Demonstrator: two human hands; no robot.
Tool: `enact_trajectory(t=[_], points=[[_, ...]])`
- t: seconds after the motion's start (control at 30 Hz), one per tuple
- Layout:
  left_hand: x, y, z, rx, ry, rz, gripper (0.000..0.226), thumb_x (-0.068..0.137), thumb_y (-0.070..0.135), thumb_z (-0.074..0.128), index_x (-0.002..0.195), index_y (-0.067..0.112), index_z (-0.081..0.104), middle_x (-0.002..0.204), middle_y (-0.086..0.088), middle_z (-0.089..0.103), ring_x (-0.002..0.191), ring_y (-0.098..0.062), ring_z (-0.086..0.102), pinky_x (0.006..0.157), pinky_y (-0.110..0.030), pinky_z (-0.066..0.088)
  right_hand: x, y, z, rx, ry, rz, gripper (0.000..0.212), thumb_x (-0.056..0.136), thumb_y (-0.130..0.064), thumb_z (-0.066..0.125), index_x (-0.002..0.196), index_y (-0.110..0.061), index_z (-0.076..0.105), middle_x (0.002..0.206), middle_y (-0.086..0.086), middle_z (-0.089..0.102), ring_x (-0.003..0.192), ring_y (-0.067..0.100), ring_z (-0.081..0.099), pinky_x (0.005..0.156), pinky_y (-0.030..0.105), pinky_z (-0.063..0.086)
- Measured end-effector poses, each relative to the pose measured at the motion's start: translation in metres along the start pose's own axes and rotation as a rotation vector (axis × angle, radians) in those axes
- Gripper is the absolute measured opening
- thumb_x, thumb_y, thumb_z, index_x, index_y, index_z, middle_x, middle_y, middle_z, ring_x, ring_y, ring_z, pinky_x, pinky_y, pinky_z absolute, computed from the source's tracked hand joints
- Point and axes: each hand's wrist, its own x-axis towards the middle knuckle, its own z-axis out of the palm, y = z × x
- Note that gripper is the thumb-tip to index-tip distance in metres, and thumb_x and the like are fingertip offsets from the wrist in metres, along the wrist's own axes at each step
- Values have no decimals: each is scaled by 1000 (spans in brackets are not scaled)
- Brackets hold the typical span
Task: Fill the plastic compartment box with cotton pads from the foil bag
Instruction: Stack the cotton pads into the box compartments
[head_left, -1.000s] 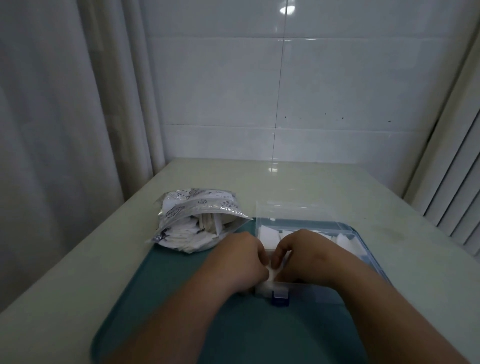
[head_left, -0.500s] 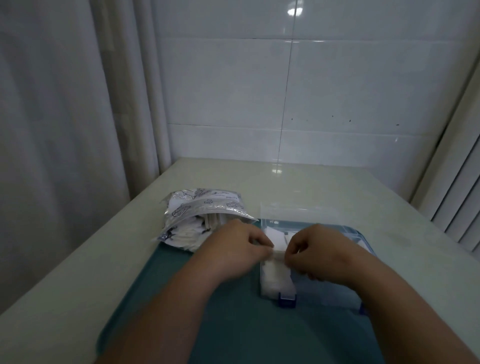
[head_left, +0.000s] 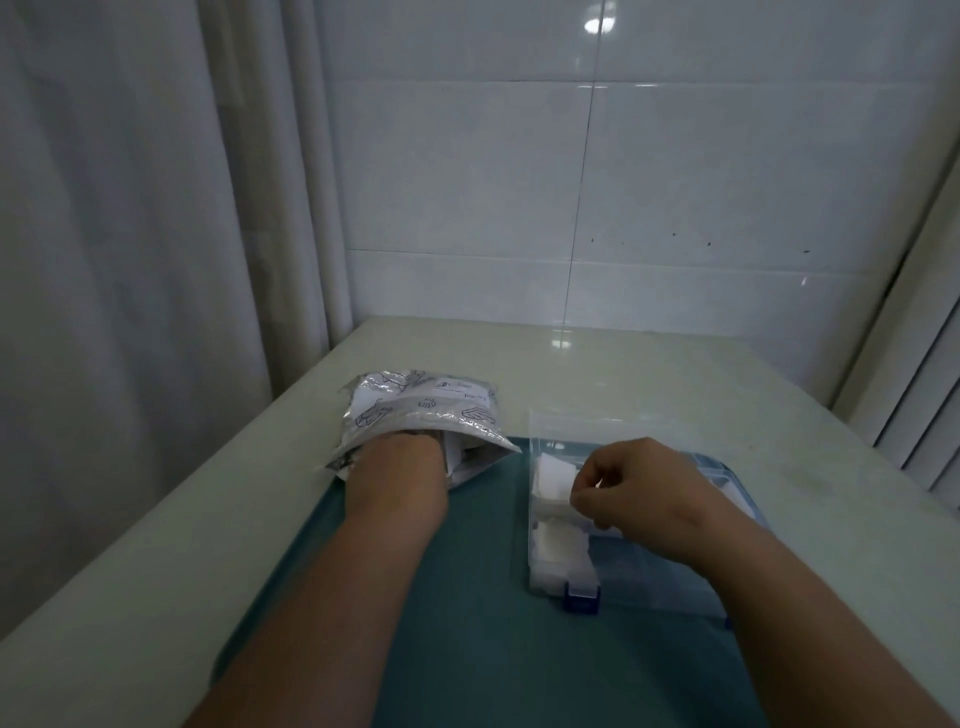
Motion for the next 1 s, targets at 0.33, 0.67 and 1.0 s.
enact_trajectory(t=[0.33,0.67,1.0], points=[[3,-2,4,172,-21,24,40,92,13,49,132,11,56,135,-13,51,124,-29,50,96,-37,45,2,3,3,-6,12,-11,5,84,-30,66,80,-27,68,78,-6,69,74,10,66,78,34,58],[8,-11,10,150,-43,68,42,88,16,52,130,20,55,130,-7,60,117,-29,58,91,-37,49,3,4,4,-8,16,-25,11,85,-36,67,81,-26,68,78,-7,69,74,9,65,74,30,56],[6,-10,6,-15,40,60,50,86,21,52,136,25,53,144,-10,48,130,-32,47,103,-38,43,2,5,5,-6,30,-30,15,85,-39,66,81,-25,69,76,-6,70,73,11,66,74,32,57]])
